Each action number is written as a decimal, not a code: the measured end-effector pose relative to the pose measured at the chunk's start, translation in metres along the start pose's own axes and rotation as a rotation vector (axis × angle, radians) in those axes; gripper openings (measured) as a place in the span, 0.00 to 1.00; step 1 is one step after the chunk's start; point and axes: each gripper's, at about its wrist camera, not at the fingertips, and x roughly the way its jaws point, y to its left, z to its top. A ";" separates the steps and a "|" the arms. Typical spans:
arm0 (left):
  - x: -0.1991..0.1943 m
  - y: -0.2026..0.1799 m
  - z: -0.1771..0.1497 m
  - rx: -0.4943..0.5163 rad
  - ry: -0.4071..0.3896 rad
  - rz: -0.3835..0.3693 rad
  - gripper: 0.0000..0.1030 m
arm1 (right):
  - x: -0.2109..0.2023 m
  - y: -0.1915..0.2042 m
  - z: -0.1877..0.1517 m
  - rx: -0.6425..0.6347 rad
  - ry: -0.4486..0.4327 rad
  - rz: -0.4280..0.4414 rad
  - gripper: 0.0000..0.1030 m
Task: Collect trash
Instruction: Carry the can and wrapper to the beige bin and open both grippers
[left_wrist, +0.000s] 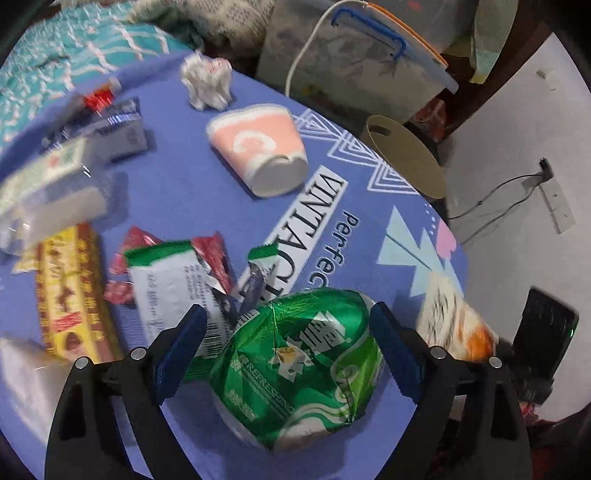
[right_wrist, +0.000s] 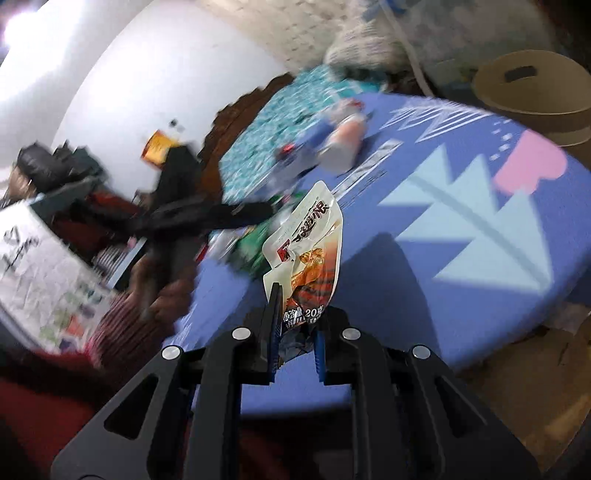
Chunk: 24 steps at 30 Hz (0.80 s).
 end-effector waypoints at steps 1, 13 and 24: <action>0.002 0.005 -0.001 -0.016 0.004 -0.042 0.83 | 0.004 0.008 -0.005 -0.017 0.026 0.005 0.17; -0.020 0.010 -0.059 -0.225 -0.076 -0.217 0.60 | 0.066 0.010 0.026 -0.077 0.047 -0.190 0.17; 0.001 -0.019 -0.040 -0.263 -0.082 -0.215 0.41 | 0.011 -0.044 0.043 0.086 -0.130 -0.221 0.17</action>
